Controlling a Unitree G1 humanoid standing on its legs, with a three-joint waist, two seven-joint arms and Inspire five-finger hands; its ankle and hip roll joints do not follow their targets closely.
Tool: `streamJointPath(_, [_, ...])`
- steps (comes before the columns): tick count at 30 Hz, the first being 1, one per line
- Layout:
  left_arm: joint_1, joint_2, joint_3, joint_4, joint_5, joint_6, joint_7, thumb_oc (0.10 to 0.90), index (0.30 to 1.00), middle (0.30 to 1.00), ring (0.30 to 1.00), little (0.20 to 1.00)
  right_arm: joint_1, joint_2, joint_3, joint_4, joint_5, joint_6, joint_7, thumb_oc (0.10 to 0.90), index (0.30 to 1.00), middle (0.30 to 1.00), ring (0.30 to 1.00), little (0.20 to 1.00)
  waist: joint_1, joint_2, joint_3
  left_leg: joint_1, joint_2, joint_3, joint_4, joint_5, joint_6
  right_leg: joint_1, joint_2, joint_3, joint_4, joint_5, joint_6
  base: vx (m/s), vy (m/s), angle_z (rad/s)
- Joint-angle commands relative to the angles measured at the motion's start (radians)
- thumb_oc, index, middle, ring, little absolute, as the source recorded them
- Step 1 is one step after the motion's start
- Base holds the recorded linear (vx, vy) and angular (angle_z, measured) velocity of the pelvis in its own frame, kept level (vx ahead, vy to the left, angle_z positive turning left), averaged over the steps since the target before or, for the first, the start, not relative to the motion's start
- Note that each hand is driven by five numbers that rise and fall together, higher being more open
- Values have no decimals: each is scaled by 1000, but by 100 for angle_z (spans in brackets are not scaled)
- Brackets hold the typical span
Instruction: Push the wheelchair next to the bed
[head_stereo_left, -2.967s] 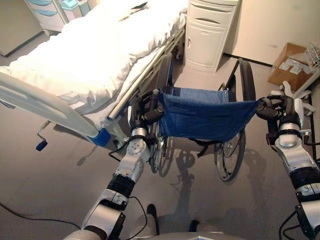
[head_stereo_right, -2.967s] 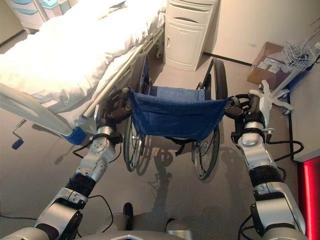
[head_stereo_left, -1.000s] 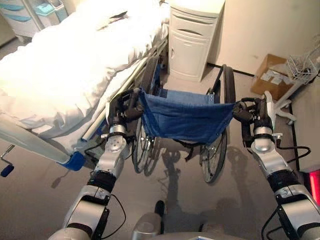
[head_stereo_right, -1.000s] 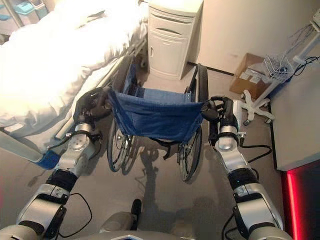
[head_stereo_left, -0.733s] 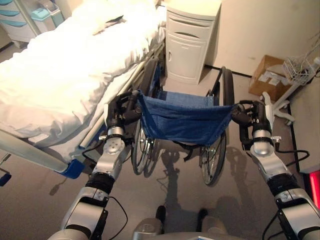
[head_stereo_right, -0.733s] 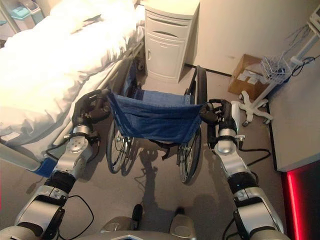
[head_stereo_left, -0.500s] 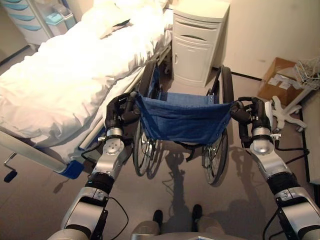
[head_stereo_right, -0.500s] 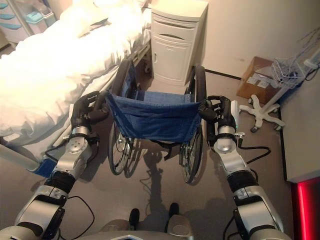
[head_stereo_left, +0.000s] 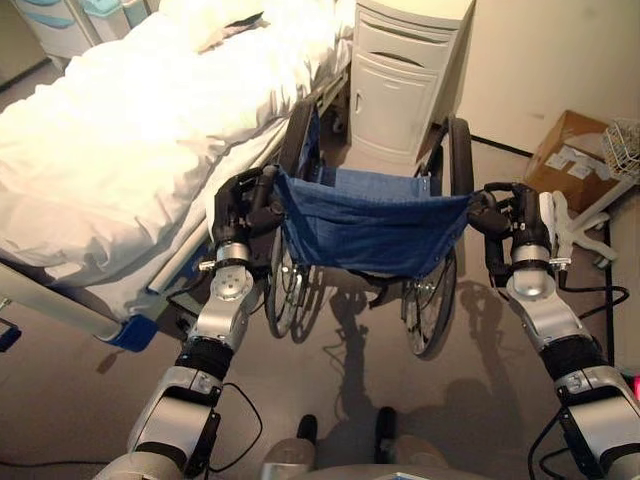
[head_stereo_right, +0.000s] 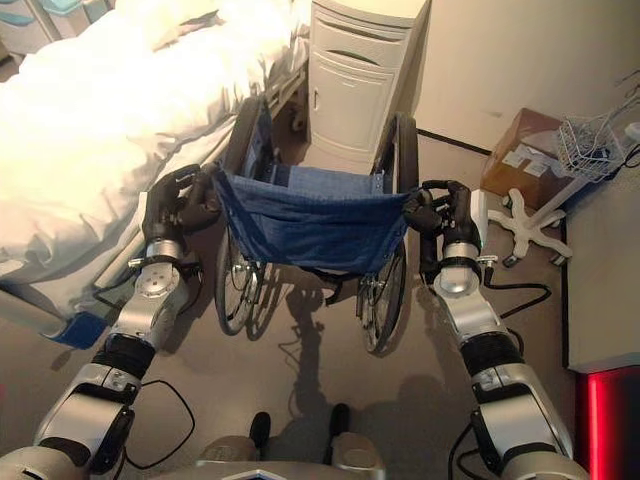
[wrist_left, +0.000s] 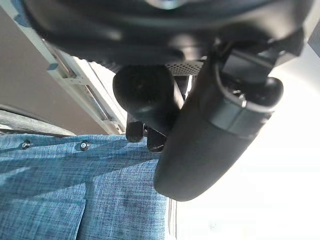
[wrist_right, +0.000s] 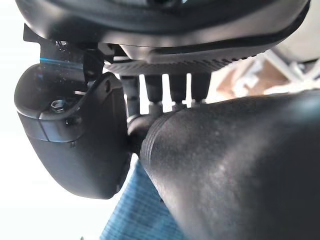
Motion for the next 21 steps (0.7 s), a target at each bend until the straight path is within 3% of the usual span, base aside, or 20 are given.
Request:
streamJointPath(1, [13,-12,-89,32,44,3,-61,800,900,900,900,900,-63,49,81,-4,15,18,37,800,900,900,900,900,29,6,24,-44,-9,46,75,-77,40,-77,-81,16,105,20,78,0,0,0])
streamJointPath(15, [14,-18,-87,79,33,-41,-62,800,900,900,900,900,-45,52,74,-3,2,30,34,800,900,900,900,900,11,17,33,-22,-9,45,66,-87,40,-86,-88,31,120,13,82,3,9,0])
streamJointPath(21, [44,-14,-77,59,81,-110,-51,800,900,900,900,900,-7,50,56,-16,-18,20,43,800,900,900,900,900,9,20,21,-4,-12,45,59,-93,41,-75,-91,31,124,6,82,0,0,0])
